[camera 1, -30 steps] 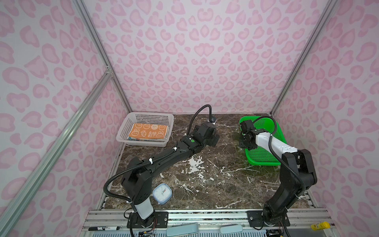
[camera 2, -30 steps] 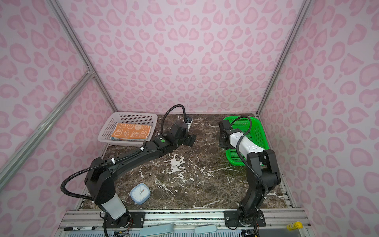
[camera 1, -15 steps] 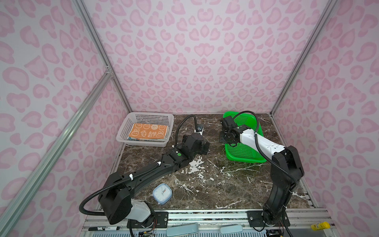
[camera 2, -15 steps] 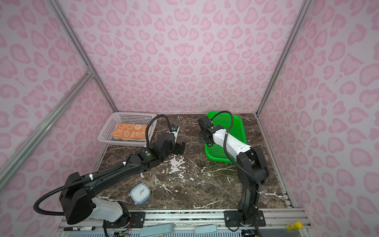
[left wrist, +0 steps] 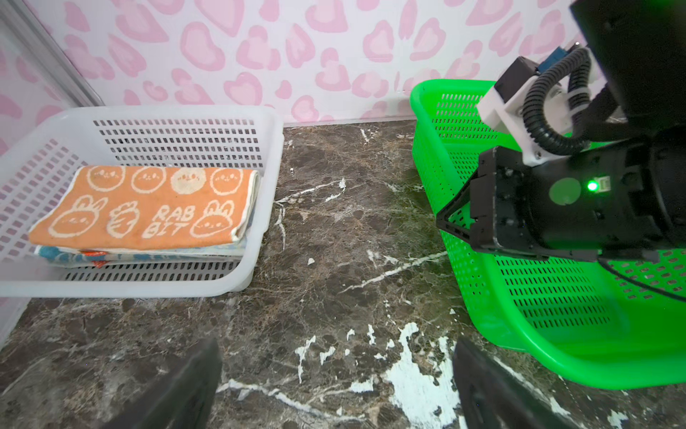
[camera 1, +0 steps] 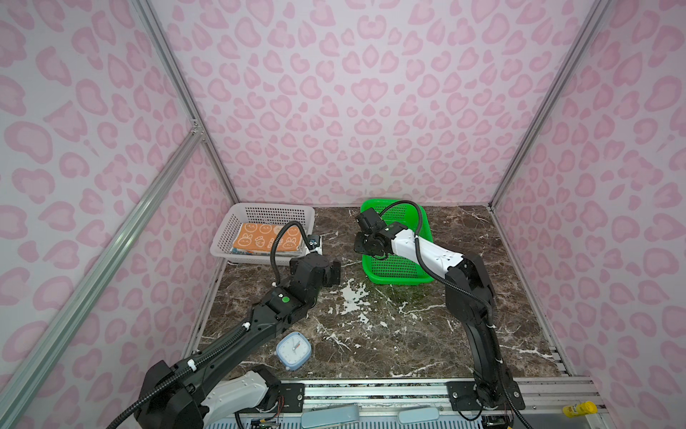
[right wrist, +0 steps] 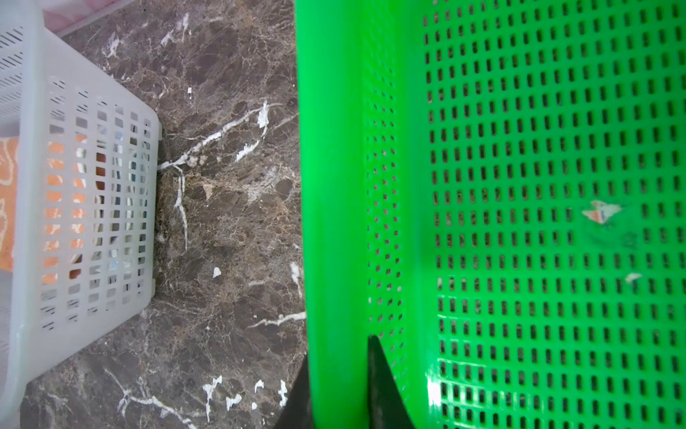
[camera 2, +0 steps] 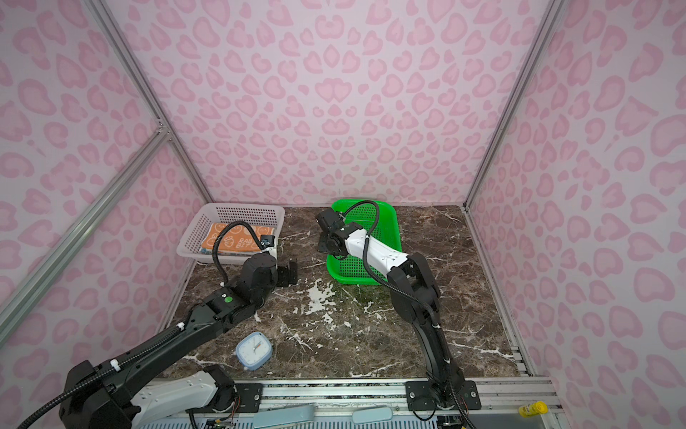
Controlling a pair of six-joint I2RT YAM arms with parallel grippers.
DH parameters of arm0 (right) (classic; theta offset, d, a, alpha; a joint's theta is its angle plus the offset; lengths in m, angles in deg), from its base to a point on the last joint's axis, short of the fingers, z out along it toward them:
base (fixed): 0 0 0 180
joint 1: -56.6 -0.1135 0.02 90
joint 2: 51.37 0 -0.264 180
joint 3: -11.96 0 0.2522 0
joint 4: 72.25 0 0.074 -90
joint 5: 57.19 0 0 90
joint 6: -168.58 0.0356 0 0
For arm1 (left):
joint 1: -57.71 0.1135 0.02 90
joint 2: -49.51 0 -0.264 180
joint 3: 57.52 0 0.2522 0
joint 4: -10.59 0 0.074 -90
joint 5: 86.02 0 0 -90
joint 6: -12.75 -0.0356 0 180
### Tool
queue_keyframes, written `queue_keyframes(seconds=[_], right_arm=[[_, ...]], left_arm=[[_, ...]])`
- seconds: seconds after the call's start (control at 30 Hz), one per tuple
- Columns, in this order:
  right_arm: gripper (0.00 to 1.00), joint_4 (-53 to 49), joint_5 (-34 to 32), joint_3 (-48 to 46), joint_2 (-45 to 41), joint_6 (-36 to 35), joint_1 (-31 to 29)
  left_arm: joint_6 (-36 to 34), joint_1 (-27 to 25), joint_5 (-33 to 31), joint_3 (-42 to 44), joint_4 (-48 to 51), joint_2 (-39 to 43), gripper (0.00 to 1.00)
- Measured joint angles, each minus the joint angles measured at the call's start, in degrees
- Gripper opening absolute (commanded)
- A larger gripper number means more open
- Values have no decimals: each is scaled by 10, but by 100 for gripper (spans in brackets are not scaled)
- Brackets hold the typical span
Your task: Fold and stack the towels
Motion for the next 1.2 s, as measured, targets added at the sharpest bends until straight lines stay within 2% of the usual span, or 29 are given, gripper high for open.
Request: queue_keyframes(seconds=[0.1, 0.2, 0.3, 0.4, 0.53, 0.67, 0.9, 1.03, 1.2], right_arm=[[47, 9, 33, 10, 7, 21, 0], [70, 12, 53, 11, 1, 21, -2], [78, 11, 64, 4, -25, 7, 1], [96, 16, 52, -24, -81, -17, 12], [98, 16, 20, -82, -175, -68, 54], [98, 32, -28, -186, -283, -115, 137], [98, 118, -118, -419, -428, -149, 298], [98, 213, -184, -546, -466, -188, 322], [98, 342, -267, -675, -459, -248, 318]], left_arm=[[1, 9, 2, 10, 0, 5, 98], [2, 16, 4, 17, -2, 11, 98], [1, 30, 9, 24, -7, 20, 98], [1, 75, 15, 24, -18, 21, 98], [-7, 149, 14, 26, -43, 20, 98], [-16, 237, 8, 62, -102, 21, 98], [-51, 317, -2, 163, -260, -26, 98], [-70, 341, 16, 187, -332, -96, 98], [-91, 349, 57, 187, -381, -171, 97]])
